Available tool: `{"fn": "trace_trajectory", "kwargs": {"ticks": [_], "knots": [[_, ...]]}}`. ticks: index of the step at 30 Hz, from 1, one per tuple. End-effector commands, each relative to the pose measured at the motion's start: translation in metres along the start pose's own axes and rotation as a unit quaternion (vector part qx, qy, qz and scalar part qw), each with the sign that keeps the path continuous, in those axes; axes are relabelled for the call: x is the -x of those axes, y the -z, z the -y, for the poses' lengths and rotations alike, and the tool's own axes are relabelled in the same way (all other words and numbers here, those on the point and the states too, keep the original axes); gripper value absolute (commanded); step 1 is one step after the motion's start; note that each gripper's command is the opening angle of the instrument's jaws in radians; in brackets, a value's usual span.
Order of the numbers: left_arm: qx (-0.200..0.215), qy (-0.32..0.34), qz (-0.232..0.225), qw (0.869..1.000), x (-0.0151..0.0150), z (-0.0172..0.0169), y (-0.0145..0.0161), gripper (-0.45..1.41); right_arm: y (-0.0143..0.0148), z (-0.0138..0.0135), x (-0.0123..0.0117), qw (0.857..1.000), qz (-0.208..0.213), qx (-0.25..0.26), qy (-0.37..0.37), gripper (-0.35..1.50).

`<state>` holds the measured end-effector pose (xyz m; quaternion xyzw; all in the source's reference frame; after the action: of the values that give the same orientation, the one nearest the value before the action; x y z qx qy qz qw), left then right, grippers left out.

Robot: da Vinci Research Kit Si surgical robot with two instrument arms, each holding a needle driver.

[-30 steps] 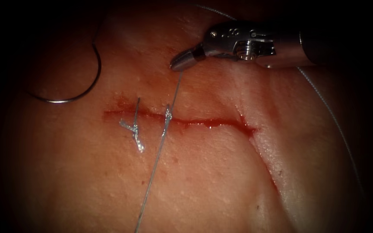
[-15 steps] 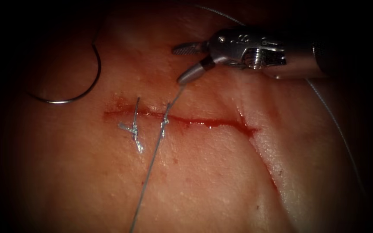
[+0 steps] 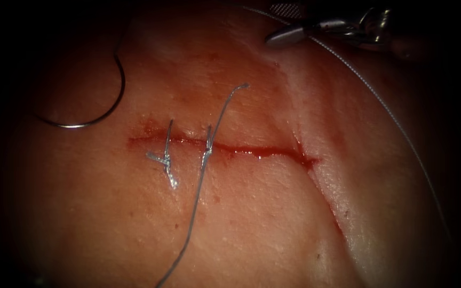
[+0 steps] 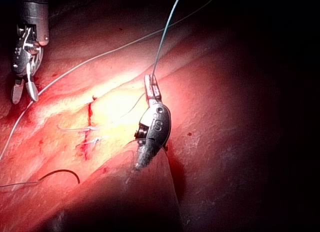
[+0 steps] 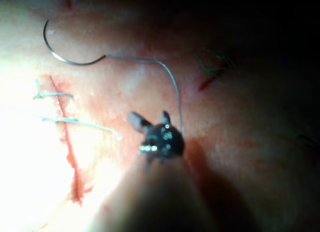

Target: Wound Closure

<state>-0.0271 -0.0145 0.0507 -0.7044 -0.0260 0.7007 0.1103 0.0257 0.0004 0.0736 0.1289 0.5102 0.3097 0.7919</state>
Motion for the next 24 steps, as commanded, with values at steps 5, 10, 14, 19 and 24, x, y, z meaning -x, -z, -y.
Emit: {"fn": "trace_trajectory", "kwargs": {"ticks": [5,10,14,19,24], "knots": [[-0.006,-0.003,0.017,1.0,0.0024,0.0041,-0.0005,-0.45,-0.0037,0.008,-0.0005,0.998,-0.018,-0.056,0.006,1.06],[-0.013,-0.009,0.023,1.0,0.0031,0.0076,-0.0004,-0.45,-0.0058,0.0123,-0.0012,0.997,-0.032,-0.069,0.017,0.93],[-0.015,-0.015,0.028,0.999,0.0026,0.0104,-0.0013,-0.45,-0.0086,0.0158,0.0001,0.996,-0.033,-0.08,0.03,0.86],[-0.015,-0.029,0.027,0.999,0.0017,0.0141,-0.0034,-0.45,-0.0107,0.0193,0.0033,0.994,-0.038,-0.092,0.051,0.8],[-0.013,-0.031,0.025,0.999,0.0026,0.016,-0.0045,-0.45,-0.0106,0.0207,0.0037,0.993,-0.039,-0.098,0.055,0.76]]}}
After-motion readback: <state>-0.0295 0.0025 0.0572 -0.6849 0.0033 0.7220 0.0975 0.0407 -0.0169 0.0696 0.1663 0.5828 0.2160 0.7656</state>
